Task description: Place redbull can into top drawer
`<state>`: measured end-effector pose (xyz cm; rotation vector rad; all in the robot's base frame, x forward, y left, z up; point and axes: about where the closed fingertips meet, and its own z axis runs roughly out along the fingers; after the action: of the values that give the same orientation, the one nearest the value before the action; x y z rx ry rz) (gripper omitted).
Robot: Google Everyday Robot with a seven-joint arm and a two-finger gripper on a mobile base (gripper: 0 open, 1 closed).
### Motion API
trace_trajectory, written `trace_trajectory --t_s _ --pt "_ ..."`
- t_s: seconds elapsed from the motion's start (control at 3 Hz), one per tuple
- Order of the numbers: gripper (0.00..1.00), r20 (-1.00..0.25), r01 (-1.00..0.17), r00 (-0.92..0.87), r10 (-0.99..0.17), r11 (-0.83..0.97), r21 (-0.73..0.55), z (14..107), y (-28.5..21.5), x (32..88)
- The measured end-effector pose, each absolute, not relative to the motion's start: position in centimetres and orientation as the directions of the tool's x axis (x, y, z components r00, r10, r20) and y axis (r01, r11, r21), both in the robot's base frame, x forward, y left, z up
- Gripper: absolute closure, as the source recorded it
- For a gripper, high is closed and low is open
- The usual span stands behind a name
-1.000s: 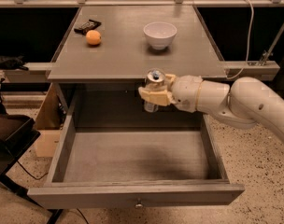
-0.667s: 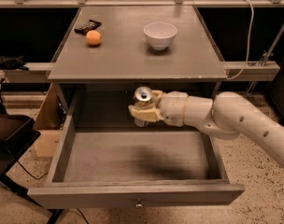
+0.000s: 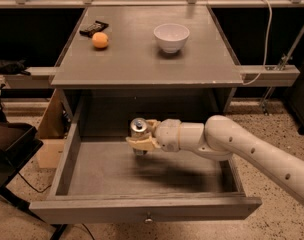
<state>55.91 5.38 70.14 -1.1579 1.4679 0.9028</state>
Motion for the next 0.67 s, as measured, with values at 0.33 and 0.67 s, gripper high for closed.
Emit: trace_trajectory --t_s 0.33,0.67 --pt "1.00 -0.981 -0.966 -0.044 -0.188 0.260 -0.007 68.01 5.60 55.89" --pt "0.81 -0.981 -0.966 -0.045 -0.187 0.260 -0.005 67.94 5.63 55.87"
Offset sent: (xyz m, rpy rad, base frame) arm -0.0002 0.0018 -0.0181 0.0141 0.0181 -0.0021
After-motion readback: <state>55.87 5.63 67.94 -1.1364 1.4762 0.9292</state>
